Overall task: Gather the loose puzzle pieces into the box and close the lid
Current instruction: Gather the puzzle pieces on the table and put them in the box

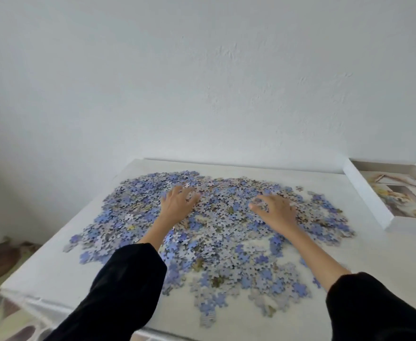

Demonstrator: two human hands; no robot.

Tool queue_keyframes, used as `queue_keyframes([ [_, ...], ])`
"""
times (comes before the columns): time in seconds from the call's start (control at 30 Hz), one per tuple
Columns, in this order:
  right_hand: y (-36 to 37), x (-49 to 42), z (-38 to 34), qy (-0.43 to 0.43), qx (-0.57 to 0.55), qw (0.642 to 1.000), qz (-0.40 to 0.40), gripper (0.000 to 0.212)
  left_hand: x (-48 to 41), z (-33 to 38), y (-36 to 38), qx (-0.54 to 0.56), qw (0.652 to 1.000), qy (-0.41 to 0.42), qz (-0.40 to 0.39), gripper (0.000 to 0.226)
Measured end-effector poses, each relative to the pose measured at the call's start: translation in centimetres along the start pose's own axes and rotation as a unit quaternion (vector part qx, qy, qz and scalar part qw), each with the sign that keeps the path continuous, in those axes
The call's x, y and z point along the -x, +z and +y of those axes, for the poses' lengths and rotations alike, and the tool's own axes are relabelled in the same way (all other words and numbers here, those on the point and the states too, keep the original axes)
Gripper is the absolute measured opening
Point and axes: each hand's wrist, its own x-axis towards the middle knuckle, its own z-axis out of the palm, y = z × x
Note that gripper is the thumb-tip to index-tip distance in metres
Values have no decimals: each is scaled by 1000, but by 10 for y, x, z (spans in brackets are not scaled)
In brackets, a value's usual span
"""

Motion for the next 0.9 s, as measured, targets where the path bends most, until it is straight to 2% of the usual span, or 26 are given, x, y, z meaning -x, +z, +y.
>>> queue_keyframes([
  [0.07, 8, 5, -5, 3, 40, 999, 9, 60, 3, -12, 7, 2, 1000, -9, -19, 64],
  [0.17, 13, 9, -12, 1, 52, 998, 26, 60, 3, -12, 9, 10, 998, 27, -53, 70],
  [0.23, 11, 11, -14, 1, 15, 999, 45, 56, 5, -7, 9, 38, 995, 58, -66, 91],
  [0.3, 7, 13, -10, 41, -5, 996, 75, 57, 5, -5, 10, 66, 994, 65, -52, 118],
  [0.4, 4, 17, 0, 94, 33, 994, 53, 64, 4, -5, 12, 63, 996, 51, -35, 131],
  [0.5, 5, 15, -2, 45, 57, 997, -19, 67, 6, -1, 15, 30, 995, 71, -61, 136],
  [0.57, 7, 15, -9, 18, 45, 998, -39, 72, 10, 4, 19, 16, 992, 104, -70, 135],
  [0.7, 9, 18, -24, -25, 89, 991, -91, 107, 14, 9, 21, -8, 988, 134, -71, 134],
  [0.8, 10, 22, -25, -46, 79, 992, -86, 109, 14, 8, 21, -6, 990, 135, -48, 132],
  [0.9, 10, 26, -21, -59, 65, 995, -39, 108, 15, 6, 23, -1, 989, 146, -27, 131],
])
